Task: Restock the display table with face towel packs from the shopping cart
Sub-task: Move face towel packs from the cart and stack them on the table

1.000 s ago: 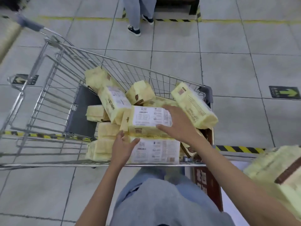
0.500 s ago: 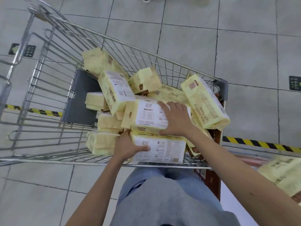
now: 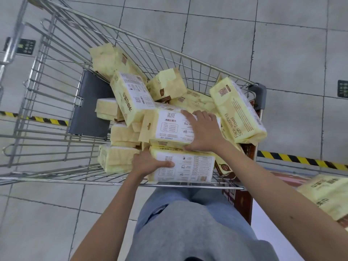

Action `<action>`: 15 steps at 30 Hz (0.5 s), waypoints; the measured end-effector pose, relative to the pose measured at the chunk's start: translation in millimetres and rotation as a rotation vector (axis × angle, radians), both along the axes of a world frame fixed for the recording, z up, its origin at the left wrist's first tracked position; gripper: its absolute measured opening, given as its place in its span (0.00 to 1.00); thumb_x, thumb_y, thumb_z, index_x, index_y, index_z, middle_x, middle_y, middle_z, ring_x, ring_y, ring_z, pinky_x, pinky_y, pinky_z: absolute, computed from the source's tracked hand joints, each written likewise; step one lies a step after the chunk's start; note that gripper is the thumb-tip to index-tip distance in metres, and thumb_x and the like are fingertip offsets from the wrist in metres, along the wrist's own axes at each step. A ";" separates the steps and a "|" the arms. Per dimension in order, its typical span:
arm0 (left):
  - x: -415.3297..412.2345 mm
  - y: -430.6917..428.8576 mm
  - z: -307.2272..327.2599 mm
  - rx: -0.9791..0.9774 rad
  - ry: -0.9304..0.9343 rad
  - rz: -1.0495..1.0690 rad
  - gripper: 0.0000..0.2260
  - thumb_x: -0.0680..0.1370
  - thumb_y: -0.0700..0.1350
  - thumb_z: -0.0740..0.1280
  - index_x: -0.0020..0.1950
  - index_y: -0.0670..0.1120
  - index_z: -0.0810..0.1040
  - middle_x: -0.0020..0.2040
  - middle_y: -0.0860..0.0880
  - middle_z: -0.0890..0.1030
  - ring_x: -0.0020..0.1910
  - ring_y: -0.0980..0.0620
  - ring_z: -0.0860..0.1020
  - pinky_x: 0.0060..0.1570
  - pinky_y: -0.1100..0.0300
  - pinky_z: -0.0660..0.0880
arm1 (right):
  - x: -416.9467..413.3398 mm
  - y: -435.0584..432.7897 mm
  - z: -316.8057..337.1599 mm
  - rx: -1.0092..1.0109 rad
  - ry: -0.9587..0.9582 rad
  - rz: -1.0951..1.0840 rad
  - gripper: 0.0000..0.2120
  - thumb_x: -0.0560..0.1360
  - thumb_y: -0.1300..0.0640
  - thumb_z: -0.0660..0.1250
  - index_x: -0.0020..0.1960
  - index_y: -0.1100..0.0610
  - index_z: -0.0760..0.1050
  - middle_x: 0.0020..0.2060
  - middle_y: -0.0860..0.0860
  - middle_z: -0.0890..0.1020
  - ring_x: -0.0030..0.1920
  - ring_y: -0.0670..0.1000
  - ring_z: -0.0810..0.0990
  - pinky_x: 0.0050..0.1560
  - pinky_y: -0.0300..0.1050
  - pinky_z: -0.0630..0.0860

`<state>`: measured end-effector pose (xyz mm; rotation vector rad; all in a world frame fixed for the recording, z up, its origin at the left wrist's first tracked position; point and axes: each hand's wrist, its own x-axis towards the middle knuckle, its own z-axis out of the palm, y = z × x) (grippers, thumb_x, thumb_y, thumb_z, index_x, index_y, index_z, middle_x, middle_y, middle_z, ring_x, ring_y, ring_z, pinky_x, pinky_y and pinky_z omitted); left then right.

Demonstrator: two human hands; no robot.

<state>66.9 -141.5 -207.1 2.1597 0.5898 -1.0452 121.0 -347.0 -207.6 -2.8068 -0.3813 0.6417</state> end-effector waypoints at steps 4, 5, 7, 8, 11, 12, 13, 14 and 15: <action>-9.0 -1.2 -2.0 -0.251 0.009 0.267 0.43 0.44 0.59 0.82 0.57 0.51 0.75 0.53 0.51 0.82 0.56 0.48 0.80 0.56 0.48 0.77 | 2.2 -1.4 2.3 0.017 0.015 -0.004 0.52 0.60 0.34 0.71 0.76 0.48 0.50 0.66 0.54 0.67 0.67 0.55 0.63 0.68 0.54 0.55; -11.2 -0.5 -5.1 -0.286 0.008 0.310 0.49 0.42 0.60 0.83 0.60 0.48 0.74 0.55 0.50 0.82 0.56 0.47 0.80 0.55 0.47 0.78 | 3.1 -2.0 3.1 0.029 0.024 -0.010 0.52 0.60 0.34 0.71 0.76 0.48 0.50 0.66 0.54 0.67 0.67 0.54 0.63 0.68 0.54 0.56; -13.7 -0.5 -7.8 -0.330 -0.029 0.342 0.56 0.40 0.60 0.83 0.65 0.47 0.69 0.57 0.49 0.81 0.56 0.47 0.80 0.54 0.46 0.78 | 5.7 -4.0 6.3 0.046 0.047 -0.019 0.52 0.60 0.35 0.72 0.76 0.48 0.50 0.66 0.53 0.67 0.67 0.54 0.64 0.67 0.54 0.58; -13.1 -0.8 -5.7 -0.335 -0.050 0.353 0.56 0.41 0.60 0.83 0.66 0.47 0.68 0.57 0.49 0.81 0.56 0.48 0.80 0.54 0.46 0.78 | 7.3 -5.3 9.1 0.060 0.062 -0.031 0.53 0.60 0.35 0.72 0.76 0.47 0.50 0.66 0.53 0.68 0.66 0.54 0.65 0.66 0.53 0.60; -9.9 -3.4 12.1 -0.321 -0.113 0.363 0.52 0.42 0.58 0.82 0.63 0.48 0.68 0.56 0.50 0.80 0.54 0.49 0.79 0.55 0.46 0.77 | 8.4 -15.1 20.4 0.133 0.126 -0.141 0.53 0.59 0.36 0.74 0.76 0.46 0.50 0.63 0.53 0.70 0.63 0.54 0.68 0.62 0.52 0.65; -9.1 -3.1 17.0 -0.310 -0.136 0.368 0.50 0.43 0.57 0.81 0.62 0.48 0.68 0.55 0.50 0.80 0.54 0.48 0.79 0.55 0.46 0.77 | 6.9 -21.5 23.6 0.178 0.145 -0.203 0.53 0.59 0.37 0.75 0.76 0.46 0.51 0.63 0.52 0.70 0.63 0.54 0.69 0.61 0.52 0.66; -8.4 -1.7 21.7 -0.302 -0.161 0.377 0.49 0.43 0.57 0.80 0.61 0.49 0.67 0.54 0.50 0.79 0.54 0.48 0.79 0.56 0.45 0.77 | 4.6 -28.3 28.1 0.239 0.163 -0.266 0.53 0.59 0.38 0.76 0.75 0.45 0.52 0.63 0.51 0.71 0.63 0.54 0.70 0.61 0.52 0.67; -7.5 0.6 26.3 -0.297 -0.187 0.393 0.48 0.43 0.57 0.80 0.60 0.50 0.67 0.54 0.50 0.79 0.54 0.47 0.78 0.56 0.45 0.76 | 1.4 -34.8 33.6 0.314 0.179 -0.323 0.52 0.58 0.39 0.77 0.75 0.45 0.54 0.64 0.50 0.71 0.63 0.53 0.70 0.61 0.53 0.68; -6.9 3.0 31.6 -0.297 -0.213 0.418 0.47 0.43 0.57 0.79 0.60 0.50 0.67 0.53 0.51 0.78 0.54 0.47 0.78 0.55 0.45 0.76 | -2.6 -40.7 39.8 0.397 0.186 -0.373 0.52 0.58 0.40 0.78 0.74 0.45 0.55 0.64 0.49 0.71 0.63 0.52 0.70 0.61 0.53 0.69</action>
